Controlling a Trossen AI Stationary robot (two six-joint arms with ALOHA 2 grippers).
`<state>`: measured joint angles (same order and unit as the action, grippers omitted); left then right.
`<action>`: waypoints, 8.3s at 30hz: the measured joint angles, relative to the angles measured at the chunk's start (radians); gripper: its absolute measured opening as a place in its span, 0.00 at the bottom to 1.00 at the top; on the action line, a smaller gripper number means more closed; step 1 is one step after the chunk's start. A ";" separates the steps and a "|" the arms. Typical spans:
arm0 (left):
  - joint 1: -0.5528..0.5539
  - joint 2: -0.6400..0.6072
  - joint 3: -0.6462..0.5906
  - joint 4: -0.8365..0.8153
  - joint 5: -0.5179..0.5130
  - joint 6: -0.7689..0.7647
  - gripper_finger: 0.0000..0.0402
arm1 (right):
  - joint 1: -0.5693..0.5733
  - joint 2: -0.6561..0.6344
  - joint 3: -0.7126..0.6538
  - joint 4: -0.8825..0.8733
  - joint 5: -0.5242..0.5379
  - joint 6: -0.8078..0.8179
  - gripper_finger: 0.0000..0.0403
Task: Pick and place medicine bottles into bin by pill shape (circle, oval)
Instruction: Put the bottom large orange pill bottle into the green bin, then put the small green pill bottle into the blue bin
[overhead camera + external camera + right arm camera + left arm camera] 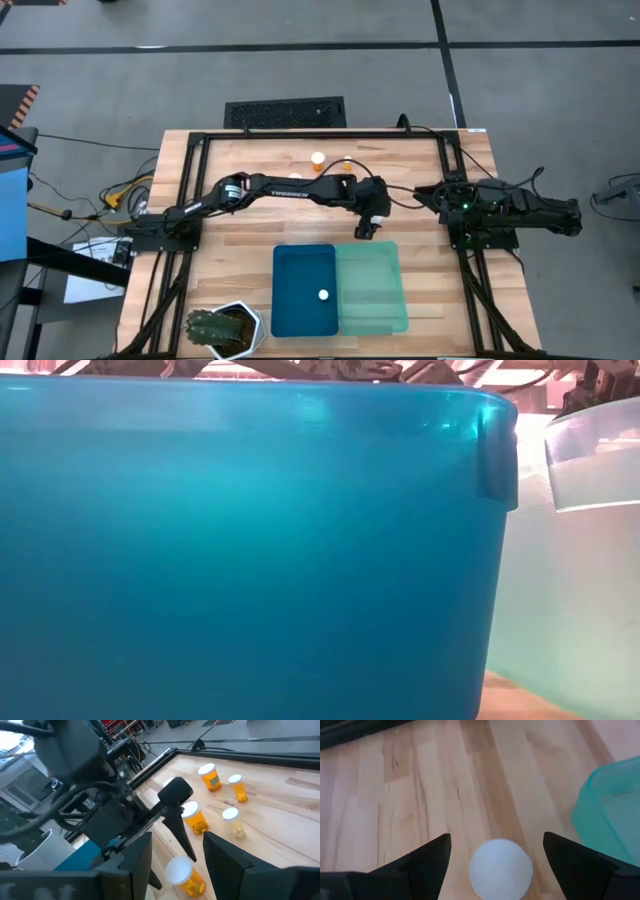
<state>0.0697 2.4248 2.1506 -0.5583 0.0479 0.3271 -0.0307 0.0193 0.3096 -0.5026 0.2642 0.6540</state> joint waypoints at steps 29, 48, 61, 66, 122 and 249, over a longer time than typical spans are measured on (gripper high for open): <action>0.004 -0.001 -0.077 0.036 0.005 0.002 0.70 | 0.000 0.000 0.000 0.001 0.000 0.000 0.47; 0.008 -0.001 -0.059 0.011 -0.010 0.013 0.51 | 0.000 0.000 0.000 0.000 -0.001 0.000 0.46; 0.003 -0.003 0.208 -0.221 -0.061 -0.044 0.50 | 0.000 0.000 0.000 -0.008 -0.001 -0.005 0.46; -0.025 -0.069 0.199 -0.260 -0.070 -0.097 0.50 | 0.000 0.000 0.000 -0.021 -0.001 -0.007 0.46; -0.514 -0.060 -0.173 0.047 -0.167 -0.327 0.51 | -0.004 0.000 0.000 -0.102 -0.002 0.027 0.45; 0.145 -0.531 -0.912 0.191 -0.164 -0.159 0.57 | -0.011 0.000 0.000 -0.096 -0.001 0.029 0.47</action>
<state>0.2150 1.8938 1.2385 -0.3670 -0.1166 0.1677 -0.0418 0.0196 0.3096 -0.5985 0.2634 0.6830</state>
